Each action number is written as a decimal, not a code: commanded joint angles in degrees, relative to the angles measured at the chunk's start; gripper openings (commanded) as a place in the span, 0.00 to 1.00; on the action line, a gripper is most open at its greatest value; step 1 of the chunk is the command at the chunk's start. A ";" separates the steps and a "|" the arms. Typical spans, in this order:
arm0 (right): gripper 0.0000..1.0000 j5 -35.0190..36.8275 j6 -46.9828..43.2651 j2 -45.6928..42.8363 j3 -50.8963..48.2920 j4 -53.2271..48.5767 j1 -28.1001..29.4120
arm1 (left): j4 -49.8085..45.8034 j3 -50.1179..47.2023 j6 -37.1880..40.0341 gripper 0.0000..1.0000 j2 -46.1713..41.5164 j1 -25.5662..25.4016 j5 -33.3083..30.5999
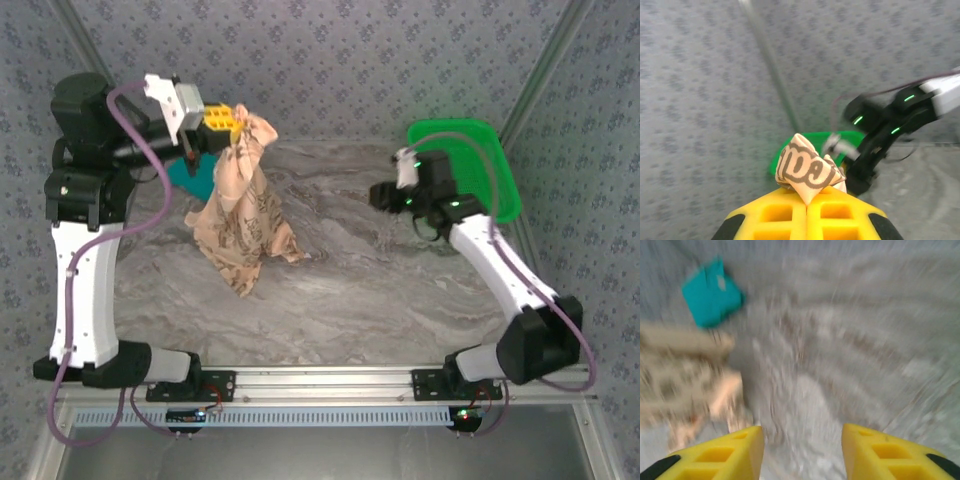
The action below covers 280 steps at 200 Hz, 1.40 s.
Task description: Fold the inside-out t-shirt
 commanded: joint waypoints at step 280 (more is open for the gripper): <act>0.00 -7.38 -11.55 18.91 6.01 5.74 10.16 | -2.02 -18.09 0.67 0.00 -15.91 1.28 -6.55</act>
